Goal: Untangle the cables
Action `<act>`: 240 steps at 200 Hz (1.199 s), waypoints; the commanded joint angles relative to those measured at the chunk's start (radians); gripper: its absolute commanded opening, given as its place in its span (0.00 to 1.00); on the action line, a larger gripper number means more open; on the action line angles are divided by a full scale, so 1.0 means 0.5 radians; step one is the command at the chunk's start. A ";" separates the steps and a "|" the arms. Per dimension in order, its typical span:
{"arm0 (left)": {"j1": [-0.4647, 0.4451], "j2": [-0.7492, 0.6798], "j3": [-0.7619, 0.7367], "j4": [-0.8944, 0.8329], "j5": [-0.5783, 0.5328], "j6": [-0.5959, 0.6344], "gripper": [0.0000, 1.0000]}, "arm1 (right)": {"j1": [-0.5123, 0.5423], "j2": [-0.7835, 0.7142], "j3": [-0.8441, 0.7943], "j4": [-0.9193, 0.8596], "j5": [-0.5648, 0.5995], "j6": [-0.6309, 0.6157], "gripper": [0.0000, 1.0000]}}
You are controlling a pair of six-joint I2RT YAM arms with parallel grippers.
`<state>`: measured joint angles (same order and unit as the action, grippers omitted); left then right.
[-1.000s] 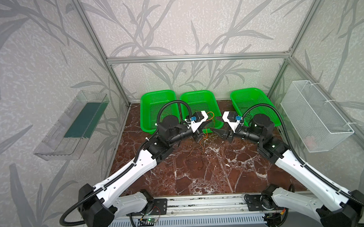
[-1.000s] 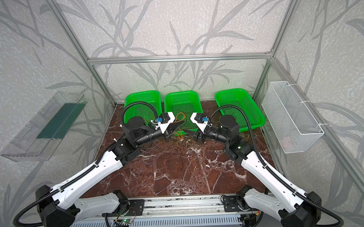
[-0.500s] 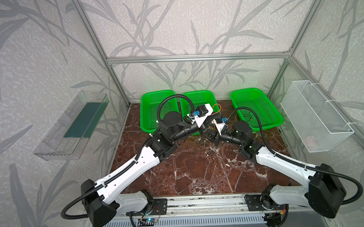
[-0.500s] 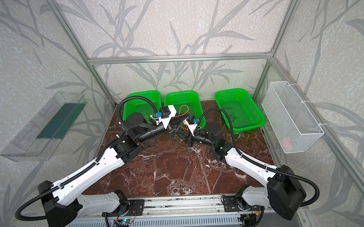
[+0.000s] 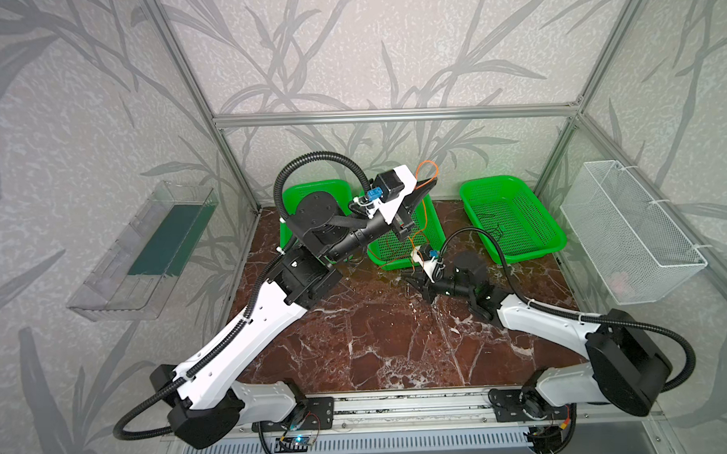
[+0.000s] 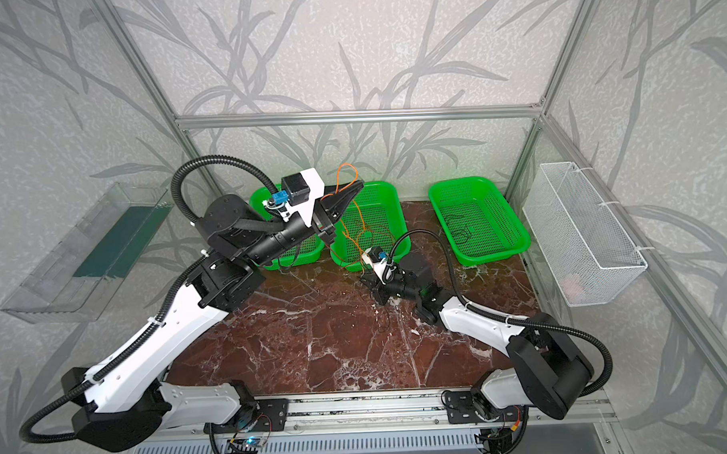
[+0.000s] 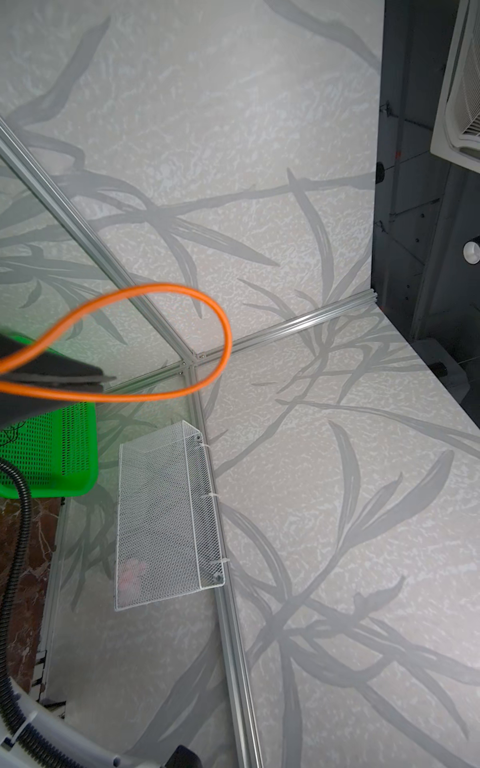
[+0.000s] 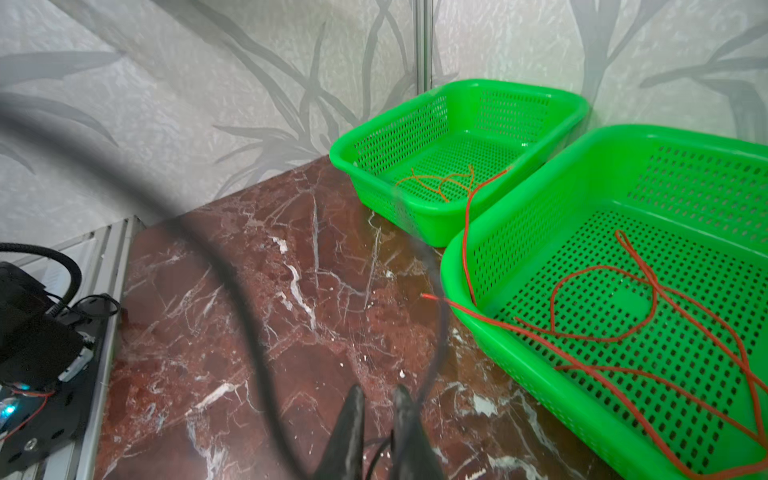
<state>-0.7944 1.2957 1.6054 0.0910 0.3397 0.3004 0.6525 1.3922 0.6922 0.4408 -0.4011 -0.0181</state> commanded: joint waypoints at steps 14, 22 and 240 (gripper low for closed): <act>0.109 0.060 0.239 -0.139 0.002 0.123 0.00 | -0.010 0.093 -0.003 -0.374 0.050 -0.302 0.15; 0.143 0.073 0.291 -0.149 0.019 0.114 0.00 | -0.010 0.117 -0.010 -0.417 0.078 -0.336 0.15; 1.413 0.379 -0.325 0.248 -0.019 0.012 0.00 | -0.016 -0.254 0.052 -0.973 0.104 -0.346 0.46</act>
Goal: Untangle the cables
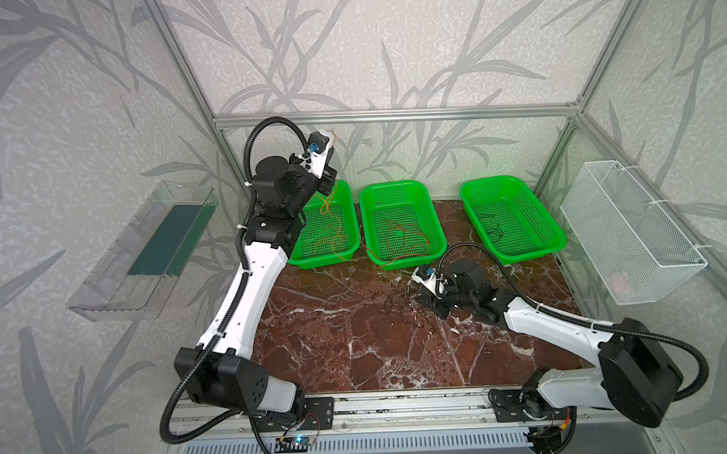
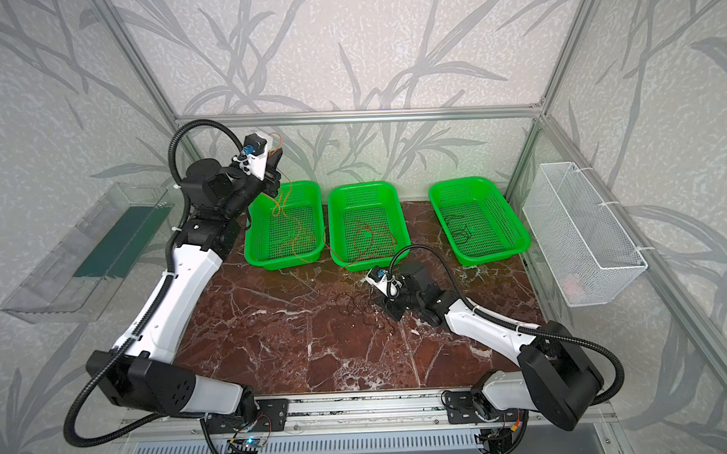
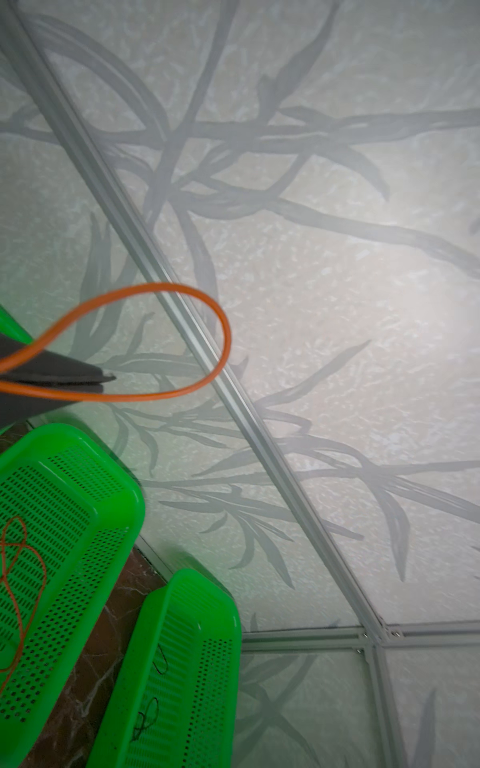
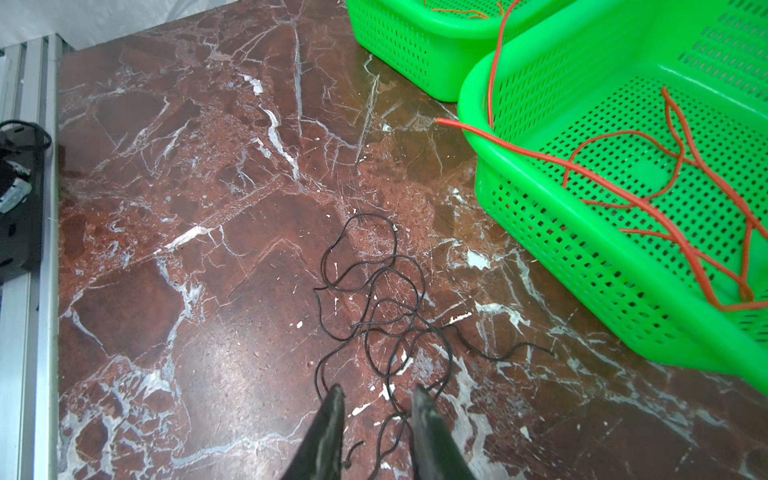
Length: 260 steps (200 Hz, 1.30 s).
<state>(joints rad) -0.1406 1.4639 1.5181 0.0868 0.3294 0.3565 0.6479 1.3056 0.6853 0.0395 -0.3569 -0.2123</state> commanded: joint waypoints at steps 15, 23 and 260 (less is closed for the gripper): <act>0.161 0.101 -0.275 0.362 0.020 -0.183 0.00 | -0.004 -0.099 0.096 -0.273 0.099 0.067 0.51; 0.180 0.138 -0.334 0.409 0.035 -0.223 0.00 | -0.005 -0.083 0.110 -0.313 0.141 0.088 0.51; -0.083 -0.756 -1.280 0.127 -0.067 -0.214 0.99 | -0.061 1.047 1.059 -1.222 0.161 0.268 0.23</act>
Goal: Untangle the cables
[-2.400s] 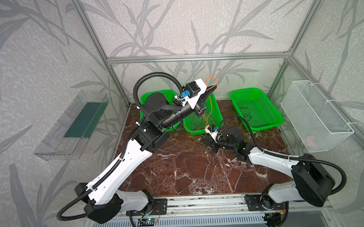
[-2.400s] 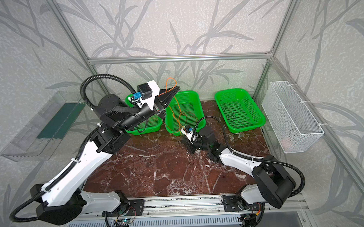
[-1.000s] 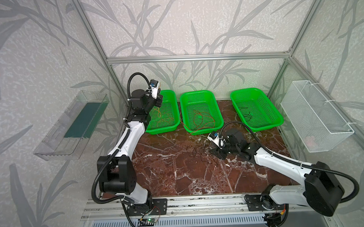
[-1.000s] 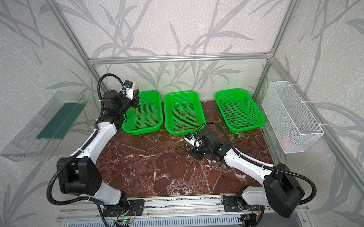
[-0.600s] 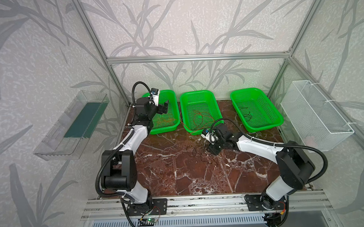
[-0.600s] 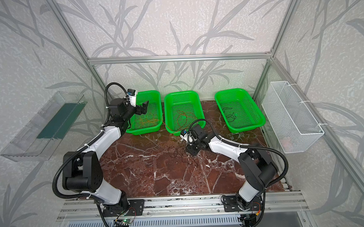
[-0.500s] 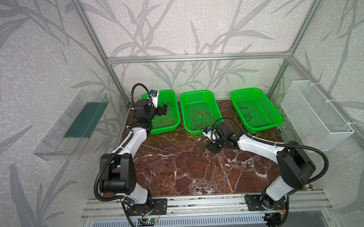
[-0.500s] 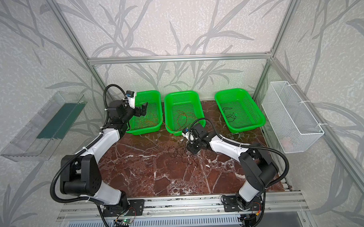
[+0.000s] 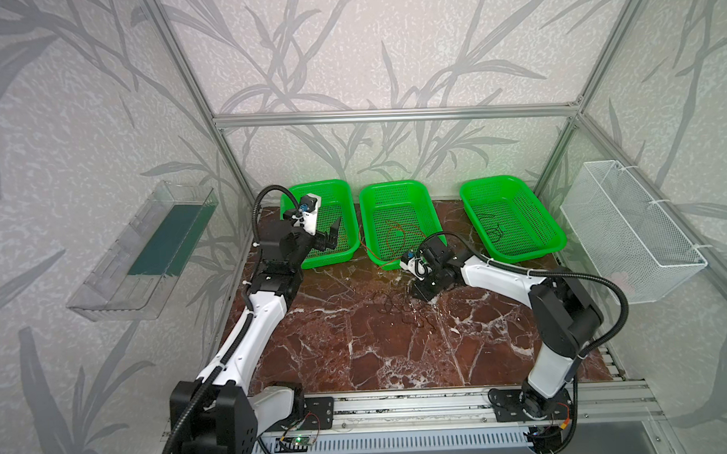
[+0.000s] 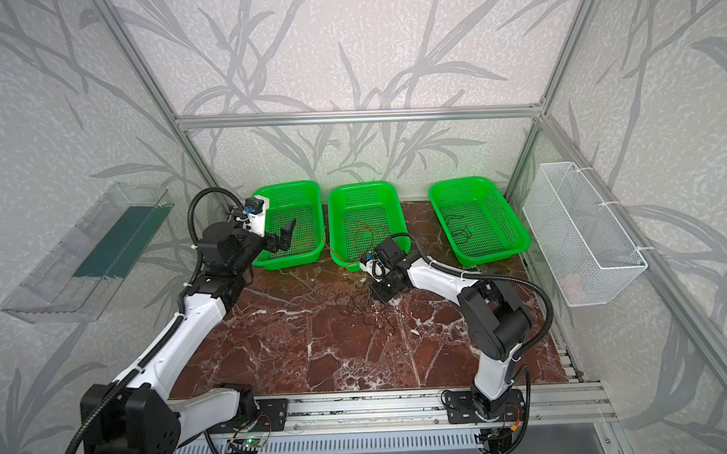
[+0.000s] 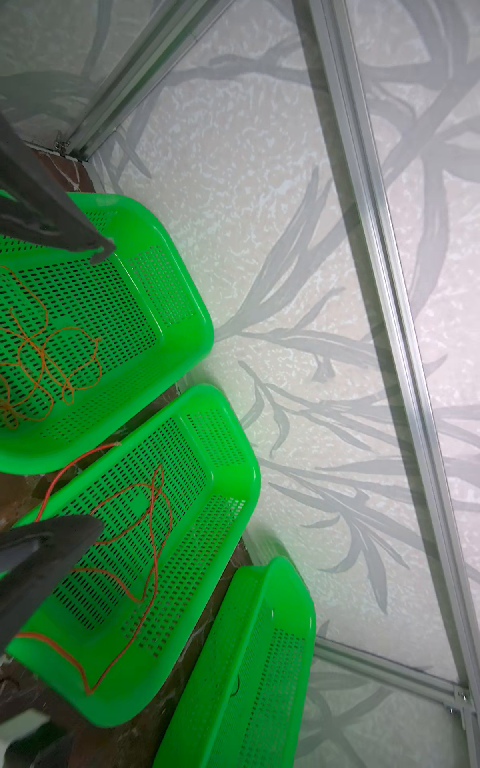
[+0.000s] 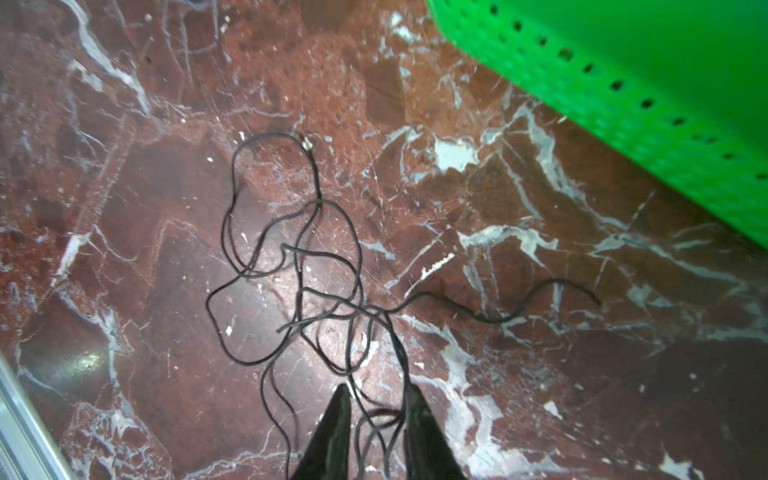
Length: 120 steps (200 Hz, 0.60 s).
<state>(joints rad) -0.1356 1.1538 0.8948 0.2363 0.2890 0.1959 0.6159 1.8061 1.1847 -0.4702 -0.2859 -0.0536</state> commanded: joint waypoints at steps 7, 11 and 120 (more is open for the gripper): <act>-0.131 -0.182 -0.040 -0.228 0.015 0.132 0.99 | 0.005 0.049 0.060 -0.206 0.037 -0.053 0.17; -0.150 -0.204 -0.046 -0.260 0.016 0.148 0.99 | 0.005 0.052 0.058 -0.204 0.038 -0.059 0.14; -0.716 -0.471 -0.485 -0.423 0.339 0.299 0.55 | 0.026 -0.866 -0.262 -0.050 -0.287 -0.329 0.00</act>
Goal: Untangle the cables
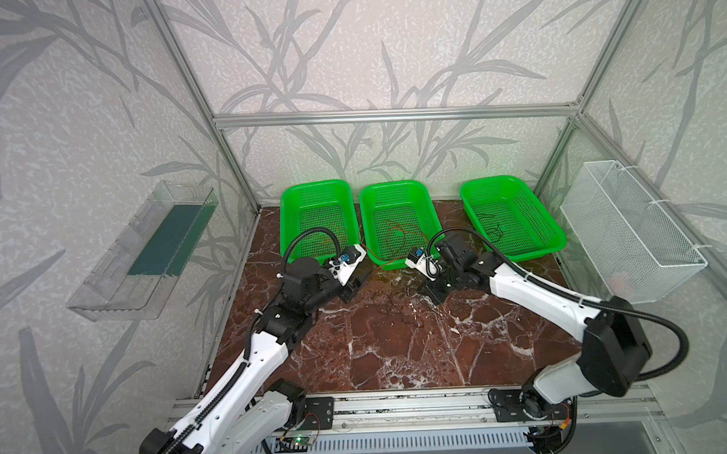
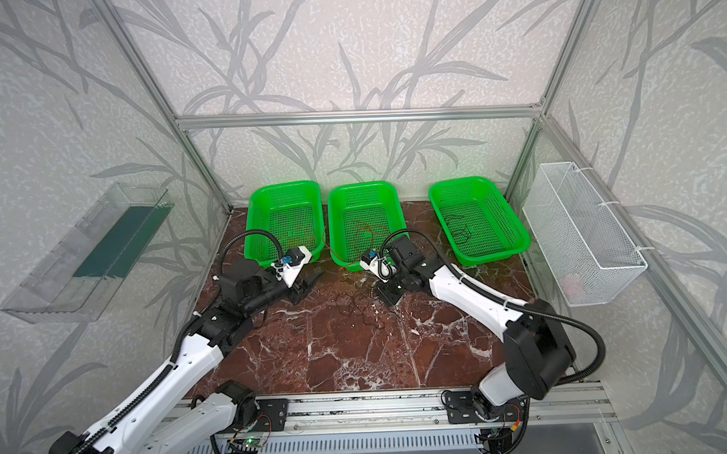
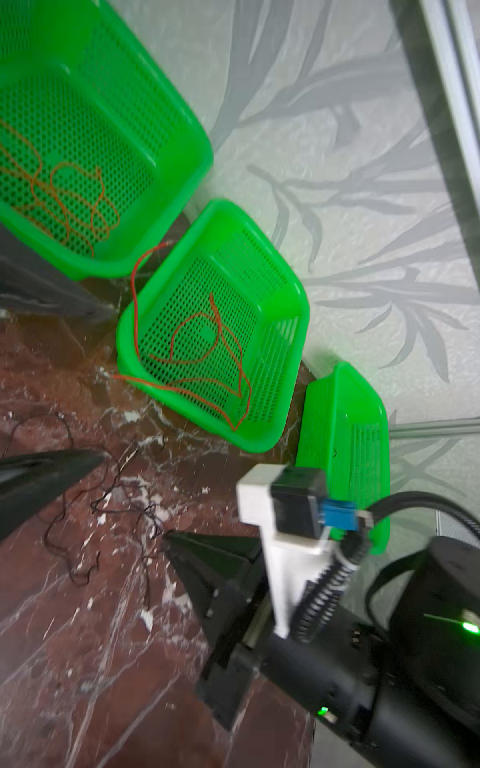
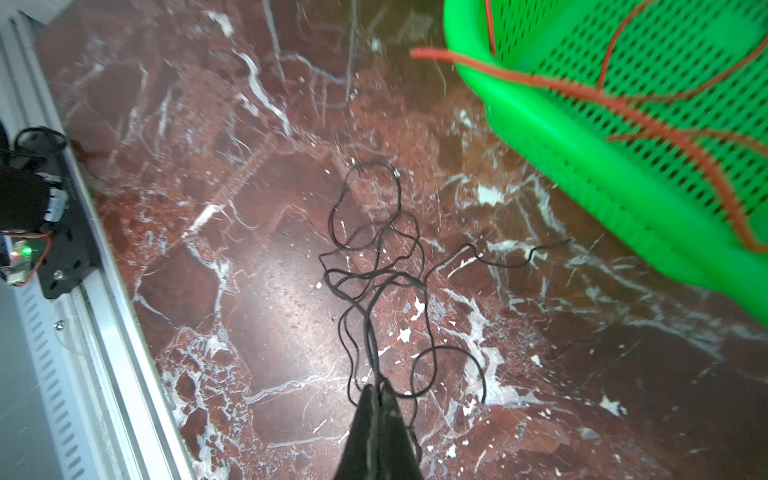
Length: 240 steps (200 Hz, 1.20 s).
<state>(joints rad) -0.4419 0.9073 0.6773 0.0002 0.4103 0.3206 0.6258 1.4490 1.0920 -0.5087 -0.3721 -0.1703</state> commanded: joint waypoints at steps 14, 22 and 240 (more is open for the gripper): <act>-0.176 0.089 -0.052 0.103 0.103 0.057 0.62 | 0.006 -0.258 -0.114 0.065 -0.176 -0.113 0.00; -0.219 0.127 -0.054 0.159 0.114 0.050 0.66 | 0.007 -0.314 -0.138 0.105 -0.204 -0.116 0.00; -0.662 0.428 0.346 0.089 0.125 0.132 0.00 | -0.015 -0.690 -0.258 0.395 -0.036 -0.062 0.45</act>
<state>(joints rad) -0.7635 1.1503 0.7555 0.1329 0.4458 0.3416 0.6216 1.1641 0.9985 -0.3862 -0.3832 -0.1902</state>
